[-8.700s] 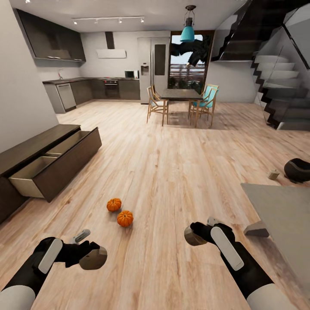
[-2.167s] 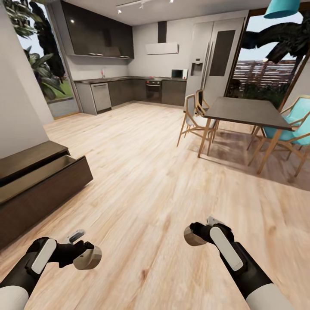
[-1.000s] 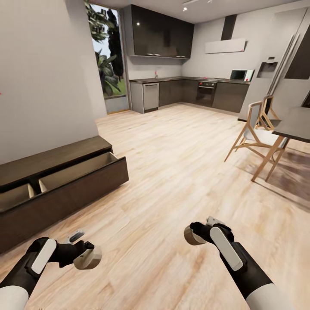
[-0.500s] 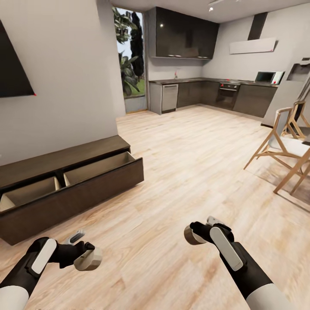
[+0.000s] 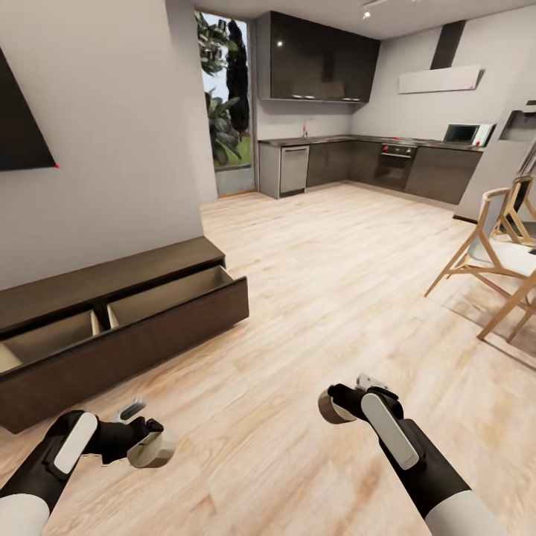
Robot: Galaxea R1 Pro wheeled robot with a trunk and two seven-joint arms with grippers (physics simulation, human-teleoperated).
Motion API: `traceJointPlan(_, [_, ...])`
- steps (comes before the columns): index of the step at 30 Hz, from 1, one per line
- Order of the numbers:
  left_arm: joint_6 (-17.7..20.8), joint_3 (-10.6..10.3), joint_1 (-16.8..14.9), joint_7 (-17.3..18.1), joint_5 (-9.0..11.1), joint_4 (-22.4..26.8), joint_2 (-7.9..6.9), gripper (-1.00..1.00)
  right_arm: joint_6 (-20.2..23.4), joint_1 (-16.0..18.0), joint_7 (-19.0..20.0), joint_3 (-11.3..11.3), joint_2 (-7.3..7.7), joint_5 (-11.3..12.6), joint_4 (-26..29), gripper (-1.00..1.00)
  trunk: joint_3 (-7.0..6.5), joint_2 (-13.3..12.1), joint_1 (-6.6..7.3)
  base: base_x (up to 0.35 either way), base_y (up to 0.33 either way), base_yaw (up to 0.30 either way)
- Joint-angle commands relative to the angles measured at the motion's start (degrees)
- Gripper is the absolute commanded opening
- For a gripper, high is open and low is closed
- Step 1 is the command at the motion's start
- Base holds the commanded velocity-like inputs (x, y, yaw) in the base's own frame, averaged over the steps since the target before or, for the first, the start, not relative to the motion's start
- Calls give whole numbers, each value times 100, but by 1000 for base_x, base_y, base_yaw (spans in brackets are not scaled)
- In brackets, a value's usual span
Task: Place each of the two pumpkins and all three candles from the living room inside a cabinet in the living room (use any cabinet), then make sure every cabinet is closed, and position the cauldron so it is next to a table in the living room.
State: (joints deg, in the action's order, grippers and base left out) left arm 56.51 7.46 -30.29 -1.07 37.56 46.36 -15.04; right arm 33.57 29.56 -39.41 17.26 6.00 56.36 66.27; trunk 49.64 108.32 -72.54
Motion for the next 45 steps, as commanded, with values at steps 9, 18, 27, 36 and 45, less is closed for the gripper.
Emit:
traceJointPlan(9, [26,10,-3,-8,15,6,1,-100,0,5,-60,6,6,47,10,-100,5,2,-3,330,0,1])
traceJointPlan(18, [26,10,-3,-8,15,6,1,-100,1,5,-65,21,6,59,1,-100,5,2,-3,325,-2,192])
traceJointPlan(27, [26,-9,-3,-10,8,12,6,-100,1,5,-129,23,-10,55,-6,-100,6,2,-3,279,-87,282])
traceJointPlan(36, [48,-295,67,-71,-21,1503,49,-100,82,19,-1453,23,-527,20,61,-100,34,2,-3,201,-114,272])
traceJointPlan(45, [91,-638,213,-94,-16,2506,32,-100,342,56,-2834,33,-871,55,324,-100,71,2,-3,141,-82,259])
